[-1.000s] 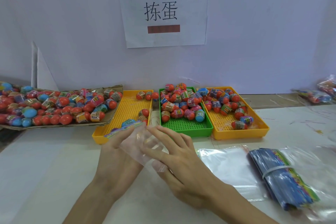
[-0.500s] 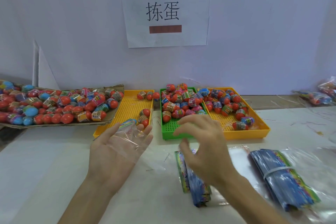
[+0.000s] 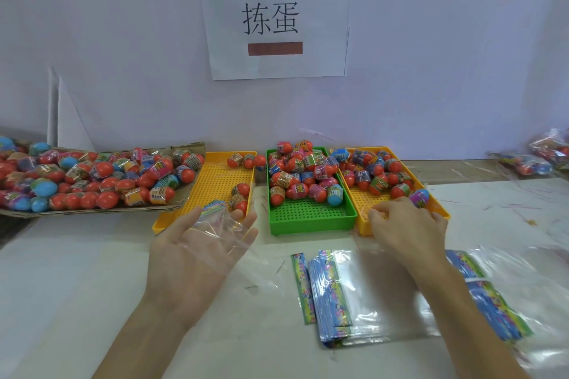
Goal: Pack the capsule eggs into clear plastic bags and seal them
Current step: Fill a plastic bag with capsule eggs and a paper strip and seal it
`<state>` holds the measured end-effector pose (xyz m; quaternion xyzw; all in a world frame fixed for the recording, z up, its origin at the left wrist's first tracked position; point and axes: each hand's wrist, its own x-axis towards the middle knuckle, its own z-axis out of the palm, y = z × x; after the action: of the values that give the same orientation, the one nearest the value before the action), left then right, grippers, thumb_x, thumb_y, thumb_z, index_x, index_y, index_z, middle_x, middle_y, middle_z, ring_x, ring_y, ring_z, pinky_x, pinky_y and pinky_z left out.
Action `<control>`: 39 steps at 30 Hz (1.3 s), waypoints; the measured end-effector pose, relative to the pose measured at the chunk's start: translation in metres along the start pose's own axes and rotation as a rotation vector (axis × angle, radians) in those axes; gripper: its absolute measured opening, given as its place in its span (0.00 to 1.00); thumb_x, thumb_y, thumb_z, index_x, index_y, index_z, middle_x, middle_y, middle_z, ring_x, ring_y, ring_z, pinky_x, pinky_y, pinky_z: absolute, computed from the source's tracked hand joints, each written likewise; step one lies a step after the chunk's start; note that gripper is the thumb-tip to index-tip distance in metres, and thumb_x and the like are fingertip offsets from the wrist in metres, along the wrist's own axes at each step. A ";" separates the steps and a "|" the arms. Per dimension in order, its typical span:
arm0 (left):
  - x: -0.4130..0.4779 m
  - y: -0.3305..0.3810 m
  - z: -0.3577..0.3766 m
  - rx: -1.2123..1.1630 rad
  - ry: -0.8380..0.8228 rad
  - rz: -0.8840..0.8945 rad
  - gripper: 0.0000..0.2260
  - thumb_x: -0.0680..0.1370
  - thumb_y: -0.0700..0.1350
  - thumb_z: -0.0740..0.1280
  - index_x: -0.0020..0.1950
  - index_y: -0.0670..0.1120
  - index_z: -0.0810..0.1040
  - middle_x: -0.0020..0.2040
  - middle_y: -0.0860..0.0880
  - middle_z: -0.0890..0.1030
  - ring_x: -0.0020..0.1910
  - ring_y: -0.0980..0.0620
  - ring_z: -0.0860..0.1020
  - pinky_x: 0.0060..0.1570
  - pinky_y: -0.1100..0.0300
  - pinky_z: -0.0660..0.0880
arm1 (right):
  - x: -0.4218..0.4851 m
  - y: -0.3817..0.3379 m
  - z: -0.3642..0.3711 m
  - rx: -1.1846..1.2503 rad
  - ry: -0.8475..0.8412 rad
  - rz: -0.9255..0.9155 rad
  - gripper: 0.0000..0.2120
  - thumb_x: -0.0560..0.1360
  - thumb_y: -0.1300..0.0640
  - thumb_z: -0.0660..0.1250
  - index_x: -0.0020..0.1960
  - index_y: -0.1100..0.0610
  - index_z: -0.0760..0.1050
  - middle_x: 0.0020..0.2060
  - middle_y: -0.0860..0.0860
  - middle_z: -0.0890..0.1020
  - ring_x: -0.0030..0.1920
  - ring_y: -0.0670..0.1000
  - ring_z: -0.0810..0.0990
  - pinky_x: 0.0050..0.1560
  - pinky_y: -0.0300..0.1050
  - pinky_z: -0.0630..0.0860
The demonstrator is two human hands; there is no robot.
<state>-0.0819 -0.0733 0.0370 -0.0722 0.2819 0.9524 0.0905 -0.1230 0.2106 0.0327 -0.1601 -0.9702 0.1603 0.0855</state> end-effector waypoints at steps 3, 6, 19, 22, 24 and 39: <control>0.000 0.001 -0.001 0.006 0.004 0.009 0.28 0.74 0.48 0.68 0.72 0.37 0.72 0.67 0.36 0.78 0.61 0.34 0.81 0.57 0.40 0.75 | 0.002 0.001 -0.002 0.082 0.036 0.004 0.14 0.80 0.52 0.60 0.61 0.47 0.81 0.62 0.49 0.79 0.63 0.56 0.75 0.70 0.56 0.58; 0.000 0.001 -0.002 0.001 0.000 0.007 0.29 0.74 0.48 0.68 0.72 0.37 0.72 0.68 0.36 0.77 0.61 0.34 0.81 0.58 0.40 0.75 | 0.003 0.004 -0.006 0.156 0.066 0.004 0.13 0.78 0.54 0.64 0.60 0.47 0.81 0.58 0.49 0.82 0.61 0.54 0.76 0.68 0.54 0.62; -0.001 0.002 0.000 0.002 0.007 0.004 0.27 0.75 0.50 0.66 0.71 0.38 0.72 0.63 0.34 0.80 0.60 0.33 0.81 0.57 0.39 0.75 | 0.009 0.013 -0.004 0.179 0.116 -0.013 0.09 0.80 0.55 0.65 0.57 0.46 0.80 0.53 0.49 0.83 0.48 0.49 0.72 0.63 0.55 0.72; -0.002 0.002 0.001 -0.003 0.010 0.007 0.27 0.75 0.50 0.66 0.72 0.38 0.71 0.64 0.34 0.80 0.60 0.33 0.81 0.57 0.39 0.74 | 0.011 0.015 -0.003 0.315 0.255 -0.070 0.08 0.78 0.58 0.69 0.51 0.46 0.83 0.50 0.49 0.84 0.46 0.48 0.74 0.52 0.48 0.73; -0.003 0.002 0.002 -0.002 0.014 0.011 0.28 0.76 0.50 0.65 0.72 0.37 0.71 0.65 0.35 0.79 0.61 0.34 0.81 0.58 0.39 0.74 | 0.010 0.011 -0.006 0.505 0.362 -0.163 0.08 0.76 0.60 0.71 0.49 0.47 0.83 0.48 0.48 0.85 0.46 0.48 0.79 0.48 0.45 0.73; -0.009 0.006 0.008 -0.027 0.005 0.091 0.26 0.79 0.53 0.63 0.69 0.35 0.72 0.63 0.34 0.81 0.60 0.35 0.81 0.53 0.40 0.78 | -0.067 -0.056 0.002 0.836 -0.170 -0.918 0.14 0.70 0.59 0.77 0.53 0.48 0.83 0.47 0.39 0.83 0.52 0.48 0.81 0.53 0.39 0.75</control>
<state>-0.0749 -0.0750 0.0483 -0.0631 0.2724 0.9590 0.0456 -0.0769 0.1375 0.0420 0.3335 -0.7989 0.4852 0.1235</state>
